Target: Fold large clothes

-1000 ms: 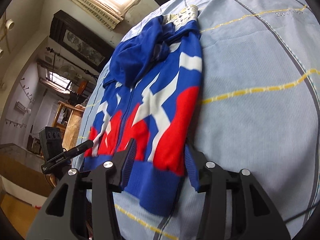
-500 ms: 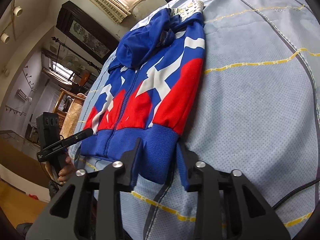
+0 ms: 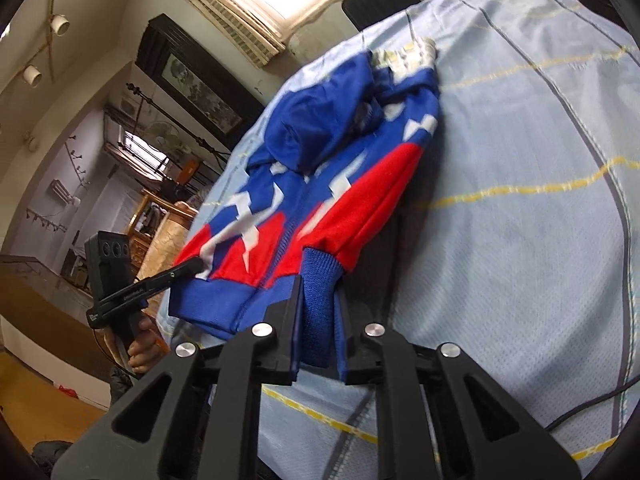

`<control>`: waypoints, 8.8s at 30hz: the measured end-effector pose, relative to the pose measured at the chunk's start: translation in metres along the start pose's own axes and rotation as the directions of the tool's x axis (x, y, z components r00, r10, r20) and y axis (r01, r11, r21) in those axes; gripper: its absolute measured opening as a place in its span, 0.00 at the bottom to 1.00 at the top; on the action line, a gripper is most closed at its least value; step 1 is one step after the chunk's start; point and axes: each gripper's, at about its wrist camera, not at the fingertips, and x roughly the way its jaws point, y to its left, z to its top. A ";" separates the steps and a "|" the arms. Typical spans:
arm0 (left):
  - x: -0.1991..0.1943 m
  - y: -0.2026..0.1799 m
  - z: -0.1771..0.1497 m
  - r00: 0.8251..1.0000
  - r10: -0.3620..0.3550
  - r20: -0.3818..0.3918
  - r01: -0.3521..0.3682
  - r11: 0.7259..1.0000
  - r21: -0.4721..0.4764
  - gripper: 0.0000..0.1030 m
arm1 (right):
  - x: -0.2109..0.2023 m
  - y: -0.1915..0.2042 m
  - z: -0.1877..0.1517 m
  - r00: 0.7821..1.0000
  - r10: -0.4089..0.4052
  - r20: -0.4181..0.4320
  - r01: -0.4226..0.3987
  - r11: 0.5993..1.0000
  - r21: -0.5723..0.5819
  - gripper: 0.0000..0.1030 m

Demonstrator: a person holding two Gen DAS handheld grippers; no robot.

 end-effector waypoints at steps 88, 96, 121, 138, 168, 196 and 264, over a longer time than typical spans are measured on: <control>0.162 0.112 0.256 0.983 0.105 0.152 -0.079 0.983 -0.168 0.24 | 0.189 -0.057 0.300 0.967 -0.199 0.160 0.206 0.978 -0.026 0.07; 0.204 0.131 0.243 0.965 0.256 0.046 -0.246 0.956 -0.160 0.42 | 0.215 -0.061 0.296 0.931 -0.344 0.122 0.351 0.935 -0.044 0.07; 0.150 0.017 0.179 0.988 0.145 0.052 -0.145 0.989 0.000 0.39 | 0.153 0.031 0.233 0.973 -0.196 0.125 0.210 0.972 -0.108 0.17; 0.179 0.030 0.158 0.975 0.220 0.024 -0.220 0.975 0.030 0.33 | 0.186 -0.031 0.189 0.991 -0.119 -0.062 0.122 0.992 0.035 0.00; 0.180 0.020 0.150 0.986 0.168 0.020 -0.169 0.985 0.036 0.39 | 0.095 -0.041 0.132 0.974 -0.209 0.081 0.175 0.936 0.305 0.40; 0.175 0.042 0.158 0.994 0.109 -0.009 -0.110 0.992 -0.061 0.24 | 0.121 -0.077 0.147 0.917 -0.349 0.192 0.208 0.832 0.515 0.17; 0.096 0.191 0.183 0.993 0.111 -0.034 -0.116 0.948 -0.297 0.18 | 0.280 0.193 0.084 0.957 -0.271 0.109 0.265 0.652 -0.710 0.18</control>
